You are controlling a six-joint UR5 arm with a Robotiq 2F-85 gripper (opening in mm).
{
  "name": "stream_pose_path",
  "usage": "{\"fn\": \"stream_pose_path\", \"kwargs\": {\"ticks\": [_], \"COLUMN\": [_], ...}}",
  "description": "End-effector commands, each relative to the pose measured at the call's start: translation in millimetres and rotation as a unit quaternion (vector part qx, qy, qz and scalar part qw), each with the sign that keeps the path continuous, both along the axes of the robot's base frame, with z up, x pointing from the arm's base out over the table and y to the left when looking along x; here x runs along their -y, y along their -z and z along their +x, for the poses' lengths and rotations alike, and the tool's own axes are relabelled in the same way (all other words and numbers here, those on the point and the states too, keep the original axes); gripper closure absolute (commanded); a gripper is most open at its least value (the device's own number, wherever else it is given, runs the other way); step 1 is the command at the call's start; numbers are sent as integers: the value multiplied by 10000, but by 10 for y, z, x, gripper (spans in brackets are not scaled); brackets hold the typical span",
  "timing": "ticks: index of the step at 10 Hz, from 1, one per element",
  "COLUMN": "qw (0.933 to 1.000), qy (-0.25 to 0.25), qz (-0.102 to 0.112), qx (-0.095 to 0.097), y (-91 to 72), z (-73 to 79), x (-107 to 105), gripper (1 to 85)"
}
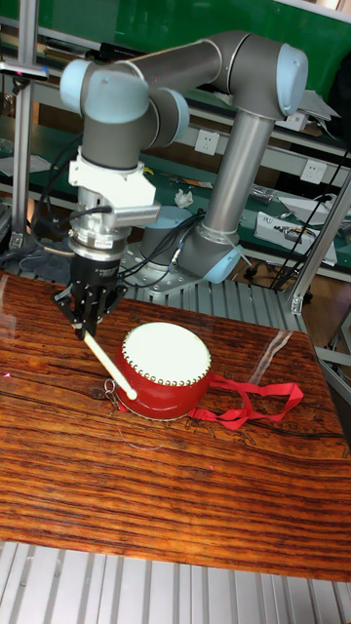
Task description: Play the drum
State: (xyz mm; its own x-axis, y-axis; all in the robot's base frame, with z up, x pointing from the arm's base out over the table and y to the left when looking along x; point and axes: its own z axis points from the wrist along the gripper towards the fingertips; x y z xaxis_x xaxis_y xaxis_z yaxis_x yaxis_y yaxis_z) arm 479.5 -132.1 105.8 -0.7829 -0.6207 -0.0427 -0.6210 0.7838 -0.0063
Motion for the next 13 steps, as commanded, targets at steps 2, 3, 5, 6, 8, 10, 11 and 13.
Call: {"fn": "stream_pose_path", "kwargs": {"ticks": [2, 3, 5, 6, 8, 10, 11, 13], "qw": [9999, 9989, 9977, 9968, 9900, 9850, 9841, 9831], "qy": [36, 325, 507, 660, 1288, 1587, 1621, 1673], "qz": [3, 282, 322, 334, 464, 584, 631, 649], "qx": [98, 178, 299, 315, 329, 336, 373, 359], "y": [204, 259, 315, 318, 320, 328, 354, 421], "z": [9, 28, 64, 67, 87, 109, 136, 131], "x": [49, -73, -57, -49, -88, -139, -166, -191], "gripper": [847, 847, 847, 847, 847, 847, 847, 847]}}
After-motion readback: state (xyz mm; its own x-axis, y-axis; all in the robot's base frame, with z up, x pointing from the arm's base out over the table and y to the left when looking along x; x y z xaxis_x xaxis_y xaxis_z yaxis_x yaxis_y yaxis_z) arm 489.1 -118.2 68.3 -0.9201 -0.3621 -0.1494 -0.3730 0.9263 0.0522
